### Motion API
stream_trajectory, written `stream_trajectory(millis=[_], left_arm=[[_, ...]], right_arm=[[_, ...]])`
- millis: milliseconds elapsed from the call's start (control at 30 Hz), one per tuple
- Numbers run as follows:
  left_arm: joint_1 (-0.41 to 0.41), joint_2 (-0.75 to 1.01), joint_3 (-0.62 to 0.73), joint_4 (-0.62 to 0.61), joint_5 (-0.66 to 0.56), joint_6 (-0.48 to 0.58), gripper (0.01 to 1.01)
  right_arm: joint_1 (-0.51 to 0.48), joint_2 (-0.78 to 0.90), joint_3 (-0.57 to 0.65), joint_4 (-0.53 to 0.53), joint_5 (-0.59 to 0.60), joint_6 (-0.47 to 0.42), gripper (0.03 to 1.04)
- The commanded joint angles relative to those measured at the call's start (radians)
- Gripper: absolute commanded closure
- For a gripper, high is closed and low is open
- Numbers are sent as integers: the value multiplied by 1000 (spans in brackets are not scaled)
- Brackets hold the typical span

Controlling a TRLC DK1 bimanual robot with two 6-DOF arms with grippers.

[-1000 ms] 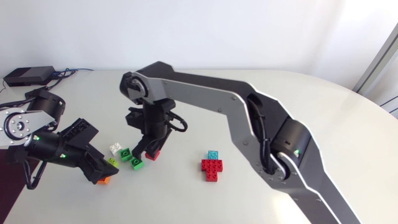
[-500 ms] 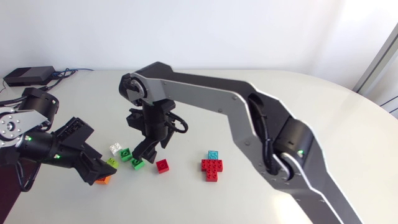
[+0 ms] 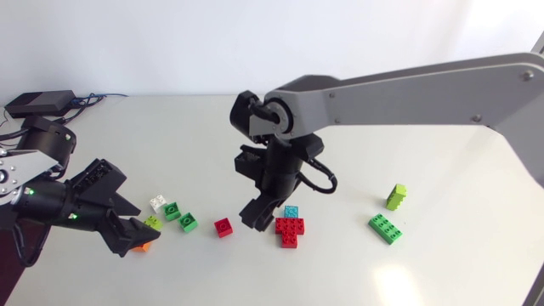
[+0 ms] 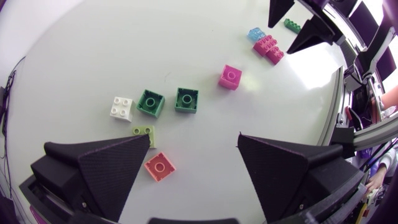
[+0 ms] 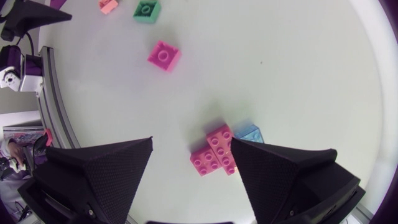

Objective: Sort duplo bricks by size, large to the right and small to the left

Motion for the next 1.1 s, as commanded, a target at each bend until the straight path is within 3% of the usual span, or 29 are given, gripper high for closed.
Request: stream_trajectory(millis=[0,133,400,1067], left_arm=[[-9,-19,-29,-19,14,-1,44],[-7,-30,-31,-25,14,1,44],[-4,-39,-35,-36,14,4,44],[-4,-39,-29,-41,14,9,44]], right_arm=[[17,9,-62,13,-14,44,152],[29,19,-102,62,-46,59,152],[47,127,12,51,-86,59,152],[-26,174,-10,74,-119,47,152]])
